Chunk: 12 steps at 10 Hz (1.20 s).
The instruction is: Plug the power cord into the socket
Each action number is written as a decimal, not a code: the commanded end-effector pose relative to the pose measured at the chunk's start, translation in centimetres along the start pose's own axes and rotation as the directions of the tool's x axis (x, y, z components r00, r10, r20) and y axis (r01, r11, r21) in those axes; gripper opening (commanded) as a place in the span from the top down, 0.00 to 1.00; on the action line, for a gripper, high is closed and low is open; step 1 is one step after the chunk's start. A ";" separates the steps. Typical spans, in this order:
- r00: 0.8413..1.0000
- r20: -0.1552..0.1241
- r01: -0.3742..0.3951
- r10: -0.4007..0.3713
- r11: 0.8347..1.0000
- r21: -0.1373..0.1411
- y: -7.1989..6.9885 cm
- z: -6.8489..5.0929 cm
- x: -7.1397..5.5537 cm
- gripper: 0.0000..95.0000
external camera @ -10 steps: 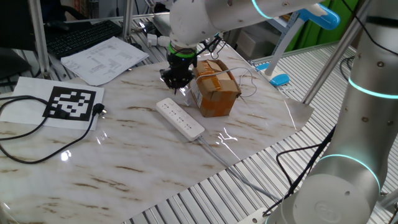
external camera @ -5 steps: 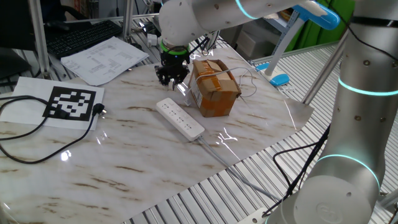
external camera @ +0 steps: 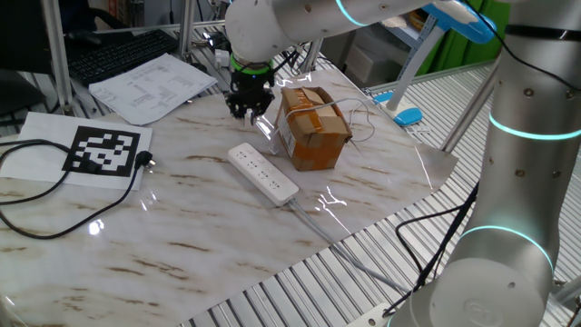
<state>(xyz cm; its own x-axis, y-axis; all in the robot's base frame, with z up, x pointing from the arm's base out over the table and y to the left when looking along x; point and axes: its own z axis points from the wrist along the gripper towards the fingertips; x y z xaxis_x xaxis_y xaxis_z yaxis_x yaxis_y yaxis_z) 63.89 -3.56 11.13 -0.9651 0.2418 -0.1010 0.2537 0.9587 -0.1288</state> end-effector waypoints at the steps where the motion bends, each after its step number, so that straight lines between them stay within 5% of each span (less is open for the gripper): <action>1: 1.000 -0.003 0.030 -0.030 1.000 -0.006 -0.4 0.5 -1.0 0.80; 12: 0.984 0.025 0.178 -0.179 0.984 0.016 -4.2 3.6 -1.9 0.80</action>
<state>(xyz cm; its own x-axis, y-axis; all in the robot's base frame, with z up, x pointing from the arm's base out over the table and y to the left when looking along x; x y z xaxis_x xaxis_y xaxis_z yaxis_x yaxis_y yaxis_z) 64.75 -8.70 8.32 -0.9929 0.0618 -0.1012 0.0776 0.9838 -0.1613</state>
